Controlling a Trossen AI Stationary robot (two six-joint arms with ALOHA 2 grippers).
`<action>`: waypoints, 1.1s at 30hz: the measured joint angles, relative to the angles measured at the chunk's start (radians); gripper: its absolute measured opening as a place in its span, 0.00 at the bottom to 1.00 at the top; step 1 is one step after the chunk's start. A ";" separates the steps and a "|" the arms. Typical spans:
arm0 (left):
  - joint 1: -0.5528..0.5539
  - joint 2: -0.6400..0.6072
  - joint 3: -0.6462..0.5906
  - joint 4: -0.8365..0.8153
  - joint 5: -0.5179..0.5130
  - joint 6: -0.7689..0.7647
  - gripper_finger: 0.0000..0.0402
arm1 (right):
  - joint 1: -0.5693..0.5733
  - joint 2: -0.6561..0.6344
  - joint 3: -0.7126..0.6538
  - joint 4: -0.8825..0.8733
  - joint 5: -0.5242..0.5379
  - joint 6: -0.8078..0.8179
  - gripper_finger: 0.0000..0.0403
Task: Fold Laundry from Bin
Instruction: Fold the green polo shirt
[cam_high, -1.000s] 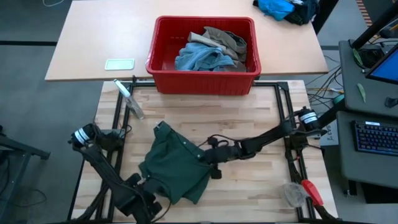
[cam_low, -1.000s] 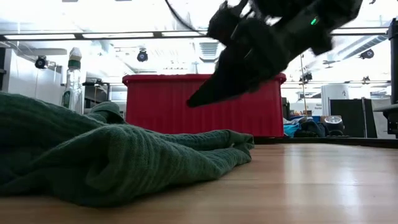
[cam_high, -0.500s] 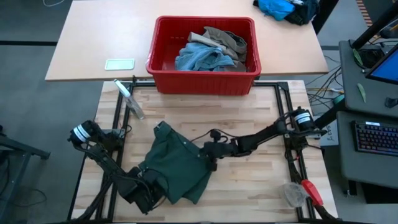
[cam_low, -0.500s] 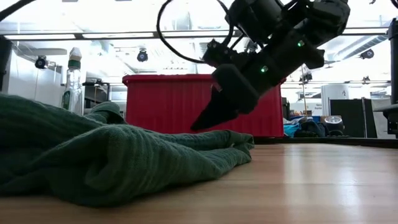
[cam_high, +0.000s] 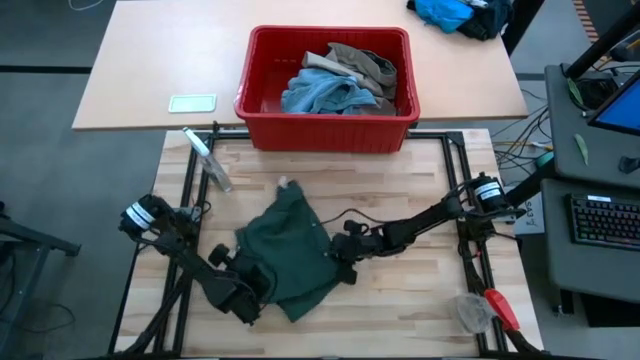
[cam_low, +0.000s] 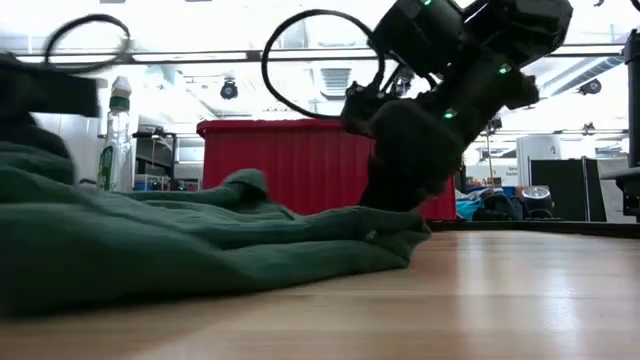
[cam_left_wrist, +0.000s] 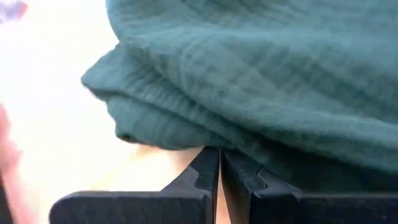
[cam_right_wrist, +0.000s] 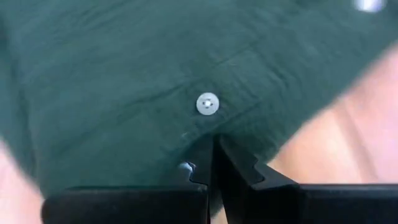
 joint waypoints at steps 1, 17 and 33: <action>0.020 0.000 0.000 0.007 -0.016 0.028 0.00 | 0.012 0.000 0.000 -0.005 -0.005 0.003 0.03; 0.074 -0.101 0.022 -0.169 0.008 0.217 0.00 | 0.098 -0.117 0.000 -0.111 0.116 0.052 0.03; -0.211 -0.183 0.023 0.144 -0.038 0.115 0.11 | 0.174 -0.179 0.001 -0.152 0.106 -0.146 0.05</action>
